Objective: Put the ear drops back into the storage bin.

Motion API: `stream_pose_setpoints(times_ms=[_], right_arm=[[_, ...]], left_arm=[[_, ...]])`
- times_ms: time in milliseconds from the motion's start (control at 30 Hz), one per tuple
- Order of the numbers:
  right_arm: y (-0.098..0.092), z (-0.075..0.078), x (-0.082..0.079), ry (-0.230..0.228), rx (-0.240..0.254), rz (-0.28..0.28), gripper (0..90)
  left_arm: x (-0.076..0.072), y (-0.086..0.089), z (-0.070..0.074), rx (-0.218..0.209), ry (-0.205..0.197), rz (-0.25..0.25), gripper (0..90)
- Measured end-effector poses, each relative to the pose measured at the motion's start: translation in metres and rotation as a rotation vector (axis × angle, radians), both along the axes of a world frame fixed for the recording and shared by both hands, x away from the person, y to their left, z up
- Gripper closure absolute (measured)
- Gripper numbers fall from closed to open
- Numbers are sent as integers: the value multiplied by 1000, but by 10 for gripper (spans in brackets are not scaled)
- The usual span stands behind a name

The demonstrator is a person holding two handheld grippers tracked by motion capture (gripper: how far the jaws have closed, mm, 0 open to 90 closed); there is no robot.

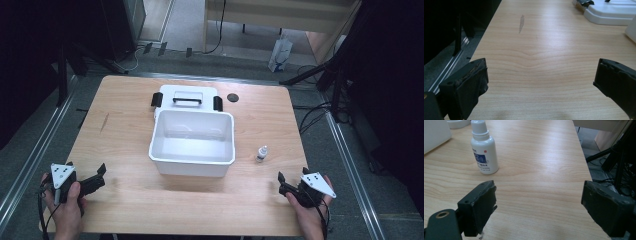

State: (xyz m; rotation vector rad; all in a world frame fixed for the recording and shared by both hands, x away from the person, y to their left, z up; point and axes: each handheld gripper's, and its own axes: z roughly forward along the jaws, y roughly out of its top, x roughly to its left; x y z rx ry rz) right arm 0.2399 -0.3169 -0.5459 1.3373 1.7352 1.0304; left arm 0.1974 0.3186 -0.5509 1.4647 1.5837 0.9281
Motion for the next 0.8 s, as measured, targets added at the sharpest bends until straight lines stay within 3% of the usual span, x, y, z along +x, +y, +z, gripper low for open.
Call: stream_pose_setpoints(times_ms=[433, 567, 667, 800], right_arm=[[1, 0, 2, 28, -3, 20, 178], [1, 3, 6, 75, -1, 59, 197], [4, 8, 10, 111, -36, 89, 217], [10, 17, 16, 174, -123, 146, 220]], left_arm=[[1, -1, 0, -1, 16, -16, 0], [1, -1, 0, 1, 26, -18, 0], [1, -2, 0, 18, 23, -12, 0], [3, -4, 0, 27, 41, -9, 0]])
